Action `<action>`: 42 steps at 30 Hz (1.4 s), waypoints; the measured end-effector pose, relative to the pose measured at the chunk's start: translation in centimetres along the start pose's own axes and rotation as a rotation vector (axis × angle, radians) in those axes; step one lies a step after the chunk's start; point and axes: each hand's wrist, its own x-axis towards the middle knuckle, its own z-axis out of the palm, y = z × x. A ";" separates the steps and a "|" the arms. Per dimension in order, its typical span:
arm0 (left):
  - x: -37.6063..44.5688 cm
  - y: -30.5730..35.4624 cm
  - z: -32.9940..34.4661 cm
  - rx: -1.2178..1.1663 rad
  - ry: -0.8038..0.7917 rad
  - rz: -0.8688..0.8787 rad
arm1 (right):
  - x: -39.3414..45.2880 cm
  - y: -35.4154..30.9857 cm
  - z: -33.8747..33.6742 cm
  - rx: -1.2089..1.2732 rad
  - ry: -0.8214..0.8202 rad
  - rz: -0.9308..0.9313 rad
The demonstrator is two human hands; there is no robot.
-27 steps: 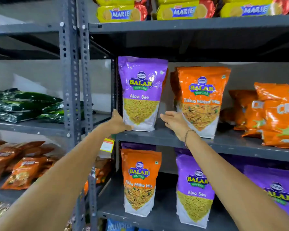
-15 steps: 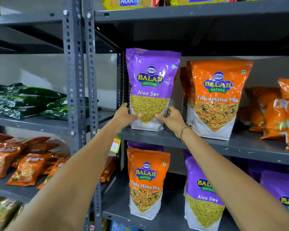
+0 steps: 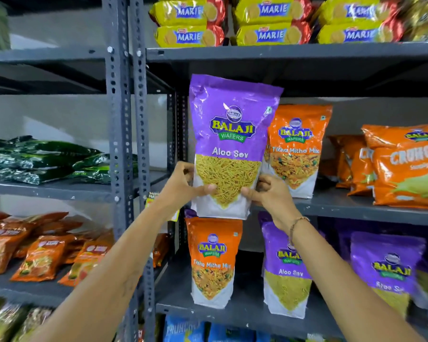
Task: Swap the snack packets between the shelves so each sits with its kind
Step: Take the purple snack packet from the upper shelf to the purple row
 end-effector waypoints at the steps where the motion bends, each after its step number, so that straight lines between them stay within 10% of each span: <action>1: -1.0 -0.2 0.4 -0.007 -0.022 -0.011 | -1.3 0.1 -0.4 0.003 0.002 -0.005; 13: -12.4 -10.8 7.8 0.009 -0.316 -0.255 | -16.0 10.4 -4.2 -0.213 0.005 0.229; 28: -16.8 -17.3 19.4 0.242 0.363 -0.562 | -19.5 23.9 -13.5 -0.343 0.060 0.554; 42: -12.4 -22.0 25.7 0.360 0.496 -0.577 | -14.8 27.9 -11.9 -0.414 -0.203 0.495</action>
